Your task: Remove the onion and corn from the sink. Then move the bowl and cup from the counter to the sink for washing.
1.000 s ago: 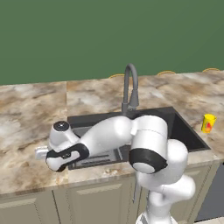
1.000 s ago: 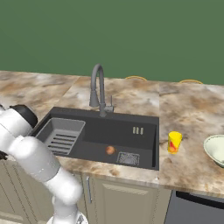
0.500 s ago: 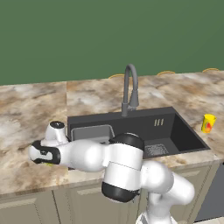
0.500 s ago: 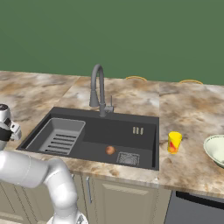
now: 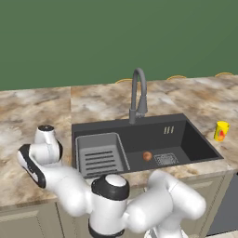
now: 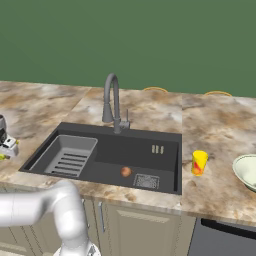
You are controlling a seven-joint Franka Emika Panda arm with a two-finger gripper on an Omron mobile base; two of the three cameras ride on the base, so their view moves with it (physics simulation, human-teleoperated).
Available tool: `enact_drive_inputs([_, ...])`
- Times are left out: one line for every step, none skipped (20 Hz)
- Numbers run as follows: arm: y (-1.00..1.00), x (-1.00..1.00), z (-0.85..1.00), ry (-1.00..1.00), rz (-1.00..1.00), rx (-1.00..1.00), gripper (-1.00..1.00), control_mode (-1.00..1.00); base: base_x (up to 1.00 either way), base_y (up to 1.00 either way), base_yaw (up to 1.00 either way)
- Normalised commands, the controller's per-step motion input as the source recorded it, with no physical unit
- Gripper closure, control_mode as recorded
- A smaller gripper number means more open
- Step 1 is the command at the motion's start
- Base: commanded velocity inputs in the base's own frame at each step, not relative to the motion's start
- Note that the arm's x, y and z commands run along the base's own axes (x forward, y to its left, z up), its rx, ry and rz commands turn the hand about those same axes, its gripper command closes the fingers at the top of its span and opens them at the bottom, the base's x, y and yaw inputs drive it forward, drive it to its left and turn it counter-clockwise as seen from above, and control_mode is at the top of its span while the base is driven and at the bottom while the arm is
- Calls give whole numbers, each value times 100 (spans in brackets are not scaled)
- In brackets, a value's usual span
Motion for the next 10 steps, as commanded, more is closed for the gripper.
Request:
enact_drive_inputs([31, 17, -35, 19, 0, -11, -100, -100, 0, 0, 0])
enact_drive_inputs([30, 18, -34, 17, 0, -11, -100, -100, 0, 0, 0])
enact_drive_inputs([27, 18, -33, 16, 0, -11, -100, -100, 0, 0, 0])
enact_drive_inputs([25, 17, -33, 15, 0, -11, -100, -100, 0, 0, 0])
enact_drive_inputs([24, 17, -33, 15, 0, -11, -100, -100, 0, 0, 0])
enact_drive_inputs([23, 16, -31, 11, 0, -11, -100, -100, 0, 0, 0])
enact_drive_inputs([23, 15, -31, 10, 0, -10, -100, -100, 0, 0, 0])
enact_drive_inputs([23, 15, -31, 10, 0, -10, -100, -100, 0, 0, 0])
enact_drive_inputs([23, 16, -31, 10, 0, -11, -100, -100, 0, 0, 0])
enact_drive_inputs([23, 14, -30, 8, 0, -11, -100, -100, 0, 0, 0])
